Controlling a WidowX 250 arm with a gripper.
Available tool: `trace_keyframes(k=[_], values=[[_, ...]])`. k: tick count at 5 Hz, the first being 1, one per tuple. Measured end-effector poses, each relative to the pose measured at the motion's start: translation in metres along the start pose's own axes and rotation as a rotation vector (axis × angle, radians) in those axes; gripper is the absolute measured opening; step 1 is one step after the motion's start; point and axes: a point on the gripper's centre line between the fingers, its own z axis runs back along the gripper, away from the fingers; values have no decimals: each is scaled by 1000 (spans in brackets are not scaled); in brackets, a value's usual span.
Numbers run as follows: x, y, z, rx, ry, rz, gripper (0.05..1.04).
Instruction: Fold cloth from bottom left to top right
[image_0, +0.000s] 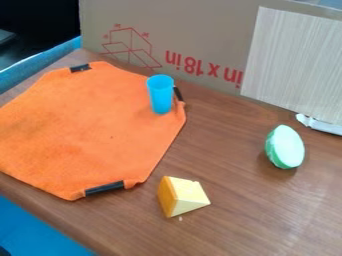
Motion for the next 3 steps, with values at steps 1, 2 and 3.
trace_keyframes(k=[1,2,3], values=[[2,7,-13,28,-12,68,999],[4,12,-32,36,-18,186,999],[1,21,-38,38,-12,249,999]])
